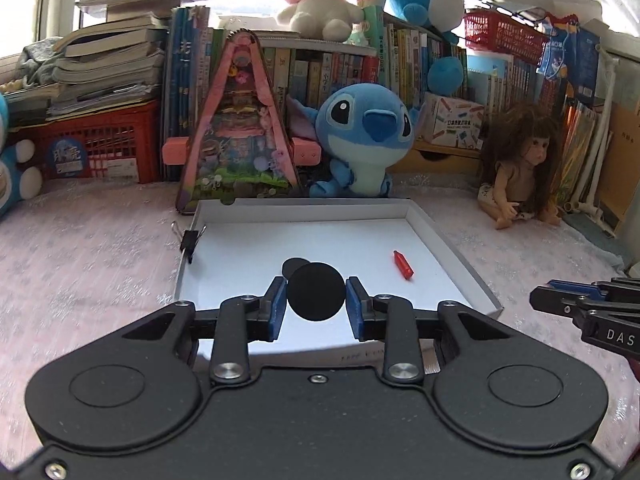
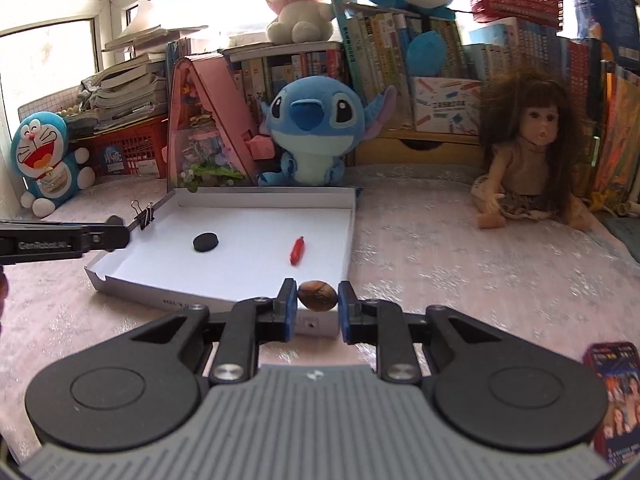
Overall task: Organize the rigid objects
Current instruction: 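Carry the disc in the left tool while the right tool carries the acorn into the tray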
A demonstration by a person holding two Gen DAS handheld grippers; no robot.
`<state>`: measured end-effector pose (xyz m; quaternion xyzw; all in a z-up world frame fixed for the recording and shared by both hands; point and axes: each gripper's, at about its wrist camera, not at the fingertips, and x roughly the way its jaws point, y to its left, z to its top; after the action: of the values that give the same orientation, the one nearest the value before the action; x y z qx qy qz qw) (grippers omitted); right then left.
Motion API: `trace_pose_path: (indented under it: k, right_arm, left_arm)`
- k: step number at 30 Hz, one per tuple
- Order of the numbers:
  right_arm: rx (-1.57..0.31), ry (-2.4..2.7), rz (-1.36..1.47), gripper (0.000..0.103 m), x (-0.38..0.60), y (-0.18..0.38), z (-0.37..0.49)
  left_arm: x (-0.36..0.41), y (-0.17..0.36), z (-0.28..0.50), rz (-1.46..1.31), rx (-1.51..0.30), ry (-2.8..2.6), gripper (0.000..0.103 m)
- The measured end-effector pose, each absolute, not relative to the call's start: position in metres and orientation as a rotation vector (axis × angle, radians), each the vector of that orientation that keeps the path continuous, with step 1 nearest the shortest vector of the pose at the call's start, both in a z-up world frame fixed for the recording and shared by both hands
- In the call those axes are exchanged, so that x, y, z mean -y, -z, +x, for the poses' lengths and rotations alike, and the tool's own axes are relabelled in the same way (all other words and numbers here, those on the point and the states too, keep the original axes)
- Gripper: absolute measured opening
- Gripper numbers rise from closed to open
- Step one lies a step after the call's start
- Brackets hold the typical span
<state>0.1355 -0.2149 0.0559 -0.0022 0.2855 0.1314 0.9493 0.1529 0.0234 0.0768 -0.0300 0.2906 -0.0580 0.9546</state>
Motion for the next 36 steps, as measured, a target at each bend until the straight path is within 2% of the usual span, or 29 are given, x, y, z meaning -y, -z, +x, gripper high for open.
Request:
trace_pose_path:
  k: [13,23,36]
  right_arm:
    - [-0.636,-0.295,-0.003,0.026,0.173,-0.017,0.213]
    - [-0.700,-0.284,0.005,0.026,0.162,0.003,0.239]
    - [-0.711,-0.267,-0.019,0.026,0.155,0.009,0.249]
  left_arm:
    - [-0.009,-0.027,0.234,-0.030,-0.677,0.047,0.030]
    - [-0.013,-0.001,0.251,-0.029,-0.732,0.023,0.030]
    - [-0.009,0.002,0.263,-0.006,-0.719,0.009,0.030]
